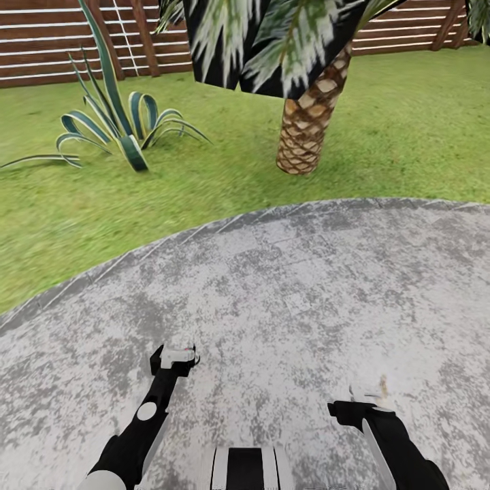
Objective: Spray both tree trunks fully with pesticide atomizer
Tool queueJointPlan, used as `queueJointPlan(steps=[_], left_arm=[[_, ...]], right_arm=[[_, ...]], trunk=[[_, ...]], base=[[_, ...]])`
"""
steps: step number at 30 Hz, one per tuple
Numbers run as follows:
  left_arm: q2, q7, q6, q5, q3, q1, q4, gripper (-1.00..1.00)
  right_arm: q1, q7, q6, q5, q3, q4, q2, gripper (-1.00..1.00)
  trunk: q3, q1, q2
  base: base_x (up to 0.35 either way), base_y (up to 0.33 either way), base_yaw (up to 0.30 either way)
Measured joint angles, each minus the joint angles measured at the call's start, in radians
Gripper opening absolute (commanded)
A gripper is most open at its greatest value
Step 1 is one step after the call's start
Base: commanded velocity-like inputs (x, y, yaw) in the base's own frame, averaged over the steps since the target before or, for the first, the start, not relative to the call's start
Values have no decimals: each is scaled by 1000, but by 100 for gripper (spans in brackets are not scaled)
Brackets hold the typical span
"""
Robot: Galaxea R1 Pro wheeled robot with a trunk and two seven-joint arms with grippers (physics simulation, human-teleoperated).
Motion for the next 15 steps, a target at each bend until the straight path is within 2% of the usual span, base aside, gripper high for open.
queueJointPlan(steps=[8, 15], left_arm=[[0, 0, 0, 0, 0, 0, -1, 100], [0, 0, 0, 0, 0, 0, -2, 100]], right_arm=[[0, 0, 0, 0, -1, 0, 0, 100], [0, 0, 0, 0, -2, 0, 0, 100]], trunk=[[-44, 4, -2], [-47, 4, -2]], base=[[0, 0, 0], [0, 0, 0]])
